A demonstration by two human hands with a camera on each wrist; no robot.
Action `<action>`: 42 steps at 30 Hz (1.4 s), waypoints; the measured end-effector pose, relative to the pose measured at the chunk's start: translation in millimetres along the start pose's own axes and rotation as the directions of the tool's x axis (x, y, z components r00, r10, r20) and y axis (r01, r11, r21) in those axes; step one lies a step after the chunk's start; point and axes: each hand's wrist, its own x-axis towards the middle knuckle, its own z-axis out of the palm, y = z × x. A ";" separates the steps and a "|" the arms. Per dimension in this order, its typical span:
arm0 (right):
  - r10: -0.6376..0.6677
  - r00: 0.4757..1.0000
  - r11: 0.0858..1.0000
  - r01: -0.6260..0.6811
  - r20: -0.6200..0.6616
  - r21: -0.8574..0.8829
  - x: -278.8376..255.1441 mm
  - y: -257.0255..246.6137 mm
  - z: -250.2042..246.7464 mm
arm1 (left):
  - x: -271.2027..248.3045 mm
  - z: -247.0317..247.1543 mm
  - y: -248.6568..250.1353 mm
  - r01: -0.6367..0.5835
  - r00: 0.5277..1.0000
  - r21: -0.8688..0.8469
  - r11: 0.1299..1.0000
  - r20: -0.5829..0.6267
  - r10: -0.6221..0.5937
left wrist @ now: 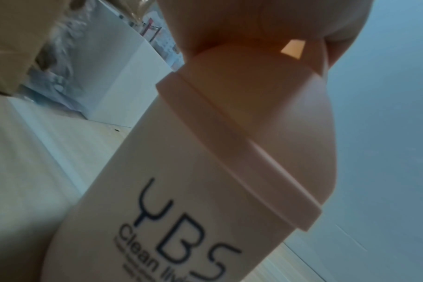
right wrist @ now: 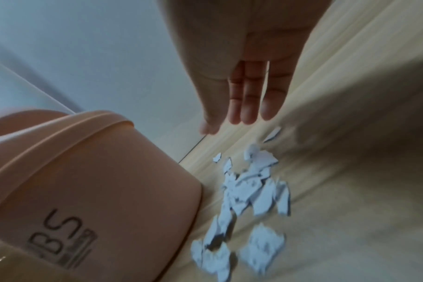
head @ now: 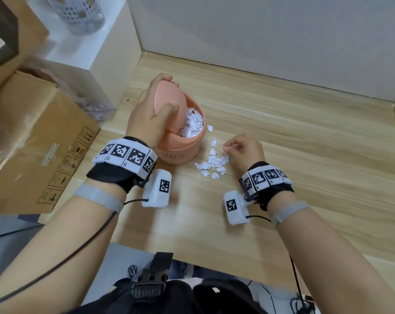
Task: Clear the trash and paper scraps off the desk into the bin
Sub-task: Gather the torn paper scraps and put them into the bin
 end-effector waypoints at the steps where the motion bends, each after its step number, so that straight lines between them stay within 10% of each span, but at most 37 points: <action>1: -0.002 1.000 1.000 0.003 0.029 -0.030 6.2 -1.5 0.4 | 0.6 -0.7 -0.1 0.002 1.000 -0.002 1.000 -0.009 -0.002; 8: -0.063 0.872 0.938 0.218 0.486 -0.268 47.6 -18.5 26.8 | 0.4 0.1 -0.9 -0.004 0.999 -0.017 1.000 -0.036 0.004; 16: -0.126 0.900 0.966 0.207 0.418 -0.154 -2.0 -4.7 26.0 | -0.6 -0.3 -0.1 0.019 0.999 -0.005 1.000 -0.044 -0.019; 22: -0.359 0.804 0.773 0.541 0.474 -0.331 -14.5 -13.8 47.0 | -0.8 -0.8 0.4 0.003 1.000 0.013 1.000 -0.030 -0.003; 28: -0.301 0.874 0.805 0.447 0.382 -0.391 -18.3 7.9 18.3 | -1.9 -1.2 0.2 0.025 0.999 0.022 0.999 -0.037 -0.024; 33: -0.004 0.972 0.896 0.108 0.235 -0.432 -15.8 12.4 -1.7 | -1.8 -1.5 0.5 0.011 0.999 0.016 1.000 -0.036 -0.011; 42: -0.132 0.901 0.873 0.303 0.413 -0.382 -29.2 11.1 27.6 | -3.1 -1.5 0.5 0.014 1.000 0.012 1.000 -0.024 -0.014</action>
